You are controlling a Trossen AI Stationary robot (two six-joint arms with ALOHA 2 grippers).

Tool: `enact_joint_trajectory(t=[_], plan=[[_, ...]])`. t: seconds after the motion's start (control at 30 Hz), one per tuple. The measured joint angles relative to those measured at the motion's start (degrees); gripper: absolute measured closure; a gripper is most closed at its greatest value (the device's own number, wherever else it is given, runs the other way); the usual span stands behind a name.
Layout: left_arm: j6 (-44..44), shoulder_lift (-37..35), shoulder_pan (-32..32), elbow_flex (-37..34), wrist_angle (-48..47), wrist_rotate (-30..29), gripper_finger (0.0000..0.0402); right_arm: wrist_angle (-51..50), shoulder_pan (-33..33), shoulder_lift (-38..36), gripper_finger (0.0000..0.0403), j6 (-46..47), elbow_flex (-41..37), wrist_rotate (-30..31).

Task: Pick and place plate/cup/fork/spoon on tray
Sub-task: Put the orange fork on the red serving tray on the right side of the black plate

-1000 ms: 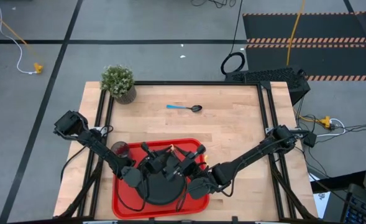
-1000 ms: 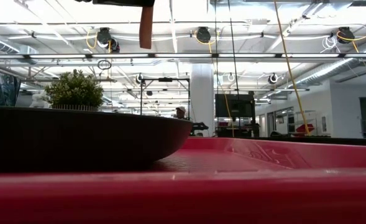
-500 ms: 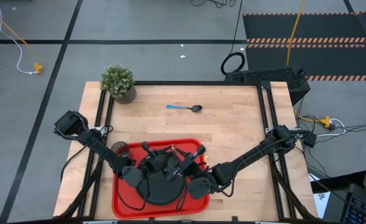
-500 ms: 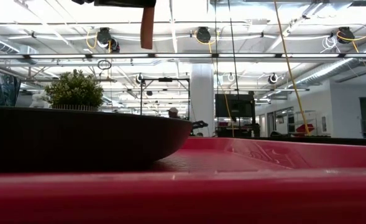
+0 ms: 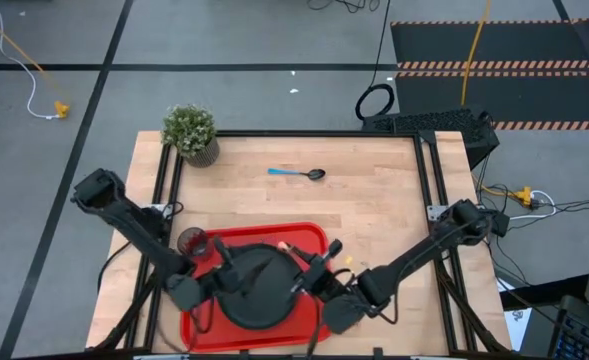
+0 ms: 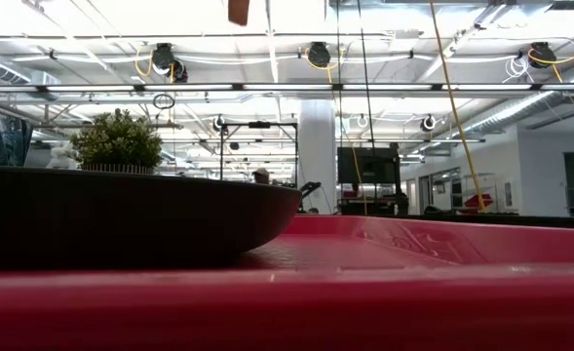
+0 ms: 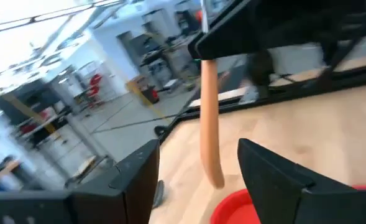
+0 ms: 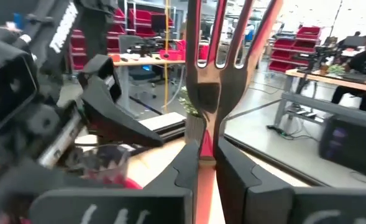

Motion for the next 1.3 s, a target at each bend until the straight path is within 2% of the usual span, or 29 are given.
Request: enact_joint_trajectory(t=[0.17,0.2,0.33,0.37,0.47,0.57,0.73,1.0,1.07,1.3], plan=[[-8.3,-8.8,-5.6,0.0,-11.0,10.6,0.018,-0.2,3.0,-0.2,0.038,4.4,0.0,0.0],[-10.4,-10.2,-6.5,0.6,-14.0,11.1,0.018,-0.7,3.5,-0.2,0.038,6.3,0.0,-0.2],[-21.9,-11.6,-9.7,8.2,-35.1,12.8,0.0188,-6.1,5.0,-0.2,0.038,16.9,0.0,-0.8],[-25.2,-11.2,-10.3,10.8,-41.1,15.1,0.0194,-8.1,5.3,-0.2,0.038,20.2,0.0,-2.2],[-33.9,-8.8,-10.7,17.6,-54.7,27.1,0.0216,-13.5,5.5,-0.2,0.038,30.0,0.0,-8.2],[-38.4,-5.1,-10.4,21.0,-62.9,36.3,0.0239,-20.4,4.9,-0.2,0.038,41.1,0.0,-17.5],[-40.4,2.0,-10.1,21.5,-65.8,47.3,0.0268,-33.5,2.3,-0.2,0.038,60.2,0.0,-34.8],[-46.7,13.7,-9.2,21.5,-66.2,48.4,0.0285,-43.7,-1.4,-0.2,0.038,73.6,0.0,-56.5],[-48.2,15.2,-8.7,21.5,-66.6,48.5,0.0287,-46.0,-2.2,-0.2,0.038,76.5,0.0,-60.1],[-50.0,17.4,-4.9,21.5,-71.8,48.9,0.0308,-52.2,-4.8,-0.2,0.038,83.8,0.0,-64.6]])
